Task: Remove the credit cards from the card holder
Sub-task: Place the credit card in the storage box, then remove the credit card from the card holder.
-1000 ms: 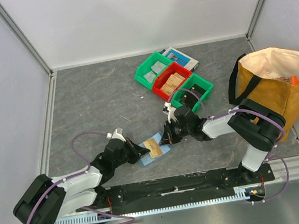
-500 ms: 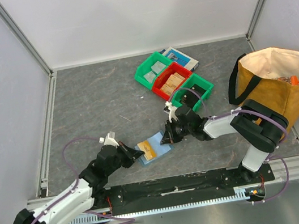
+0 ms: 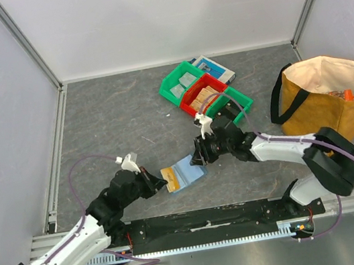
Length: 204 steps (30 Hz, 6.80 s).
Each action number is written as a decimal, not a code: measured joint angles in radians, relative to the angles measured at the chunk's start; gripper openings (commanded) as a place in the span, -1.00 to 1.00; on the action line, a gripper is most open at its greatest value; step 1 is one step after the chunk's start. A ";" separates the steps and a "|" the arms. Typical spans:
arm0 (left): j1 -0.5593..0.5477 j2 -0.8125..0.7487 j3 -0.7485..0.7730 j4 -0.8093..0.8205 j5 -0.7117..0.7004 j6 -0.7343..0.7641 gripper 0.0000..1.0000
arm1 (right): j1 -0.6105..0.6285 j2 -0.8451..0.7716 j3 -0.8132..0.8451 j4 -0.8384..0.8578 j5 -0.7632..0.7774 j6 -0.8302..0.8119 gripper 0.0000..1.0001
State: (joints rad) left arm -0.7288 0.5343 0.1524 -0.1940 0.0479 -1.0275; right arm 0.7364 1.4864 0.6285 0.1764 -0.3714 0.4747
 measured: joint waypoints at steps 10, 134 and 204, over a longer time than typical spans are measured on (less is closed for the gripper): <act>0.000 0.068 0.164 0.011 0.122 0.297 -0.96 | -0.004 -0.187 0.256 -0.242 -0.150 -0.307 0.38; 0.170 0.201 0.081 -0.043 0.055 0.195 0.37 | 0.480 0.134 0.288 -0.276 0.655 -0.206 0.96; 0.157 0.139 -0.006 -0.047 0.119 0.139 -0.96 | 0.521 0.247 0.393 -0.286 0.750 -0.301 0.96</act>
State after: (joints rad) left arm -0.5716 0.6735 0.1467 -0.2409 0.1665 -0.8886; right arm 1.2572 1.7332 1.0218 -0.1093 0.3790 0.1741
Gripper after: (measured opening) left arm 0.044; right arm 0.979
